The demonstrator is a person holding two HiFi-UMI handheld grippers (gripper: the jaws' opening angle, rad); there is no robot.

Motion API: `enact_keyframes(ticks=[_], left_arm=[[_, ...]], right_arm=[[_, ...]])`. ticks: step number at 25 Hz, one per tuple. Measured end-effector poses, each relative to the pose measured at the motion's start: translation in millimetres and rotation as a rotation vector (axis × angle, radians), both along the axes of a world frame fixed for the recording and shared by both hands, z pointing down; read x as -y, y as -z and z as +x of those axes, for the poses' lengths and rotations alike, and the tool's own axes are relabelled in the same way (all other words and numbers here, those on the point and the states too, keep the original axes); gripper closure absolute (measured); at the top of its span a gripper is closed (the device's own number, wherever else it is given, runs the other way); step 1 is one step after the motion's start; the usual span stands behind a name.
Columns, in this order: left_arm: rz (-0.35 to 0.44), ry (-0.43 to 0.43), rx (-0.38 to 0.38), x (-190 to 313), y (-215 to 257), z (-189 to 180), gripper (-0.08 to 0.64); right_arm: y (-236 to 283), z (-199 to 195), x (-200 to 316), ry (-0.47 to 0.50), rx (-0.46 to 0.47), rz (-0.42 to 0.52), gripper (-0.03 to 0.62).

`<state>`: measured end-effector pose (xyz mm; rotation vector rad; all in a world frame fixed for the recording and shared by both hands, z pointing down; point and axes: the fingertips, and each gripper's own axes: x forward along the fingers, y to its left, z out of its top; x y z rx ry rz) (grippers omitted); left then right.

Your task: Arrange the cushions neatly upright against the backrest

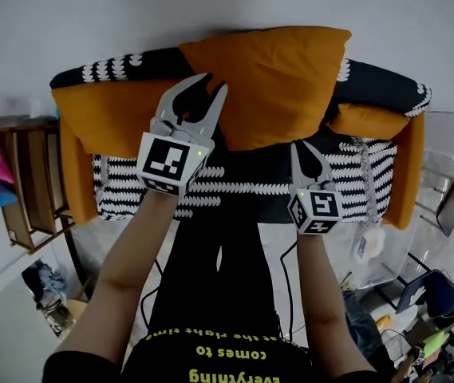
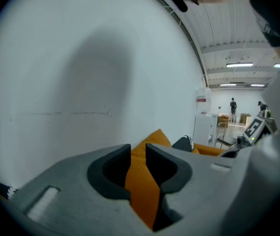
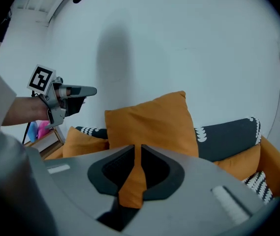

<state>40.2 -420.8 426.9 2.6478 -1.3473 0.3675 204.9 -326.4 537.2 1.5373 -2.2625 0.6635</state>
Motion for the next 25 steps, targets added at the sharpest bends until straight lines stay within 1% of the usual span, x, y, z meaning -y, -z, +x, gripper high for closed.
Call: enact_keyframes(ticks=[1,2,4,5,8,9,11,13,14,16,18,19,20,23,25], left_arm=[[-0.003,-0.004,0.013,8,-5,5,0.468],[-0.002,-0.008,0.028,15,-9,10,0.454],[0.007,-0.021,0.060,29,-16,20,0.423],[0.007,-0.029,0.065,35,-19,26,0.406],[-0.008,-0.051,0.037,57,-29,45,0.359],[-0.018,-0.059,0.050,65,-36,50,0.336],[-0.038,-0.083,0.126,77,-54,59,0.276],[-0.052,-0.116,0.211,84,-69,68,0.258],[-0.058,-0.132,0.239,86,-75,71,0.244],[-0.073,-0.152,0.264,92,-83,75,0.196],[-0.093,-0.149,0.287,98,-91,73,0.111],[-0.102,-0.145,0.302,101,-95,69,0.078],[-0.112,-0.143,0.320,102,-100,65,0.063],[-0.154,-0.163,0.382,104,-122,54,0.057],[-0.179,-0.176,0.390,104,-133,51,0.062]], right_arm=[[-11,9,6,-0.011,-0.012,-0.008,0.519],[-24,18,10,-0.022,-0.025,-0.020,0.495],[-59,36,13,-0.042,-0.051,-0.067,0.464],[-79,43,12,-0.050,-0.062,-0.103,0.446],[-136,56,4,-0.044,-0.087,-0.215,0.392],[-150,57,3,-0.029,-0.104,-0.242,0.378],[-174,60,3,0.000,-0.150,-0.285,0.332],[-192,67,7,0.005,-0.185,-0.319,0.281],[-198,73,11,-0.002,-0.195,-0.329,0.266],[-209,86,21,-0.023,-0.207,-0.340,0.242],[-219,97,28,-0.037,-0.193,-0.349,0.219],[-224,101,30,-0.042,-0.169,-0.352,0.204],[-228,103,31,-0.046,-0.137,-0.352,0.192],[-235,101,37,-0.046,-0.062,-0.328,0.183],[-242,97,41,-0.038,-0.044,-0.324,0.192]])
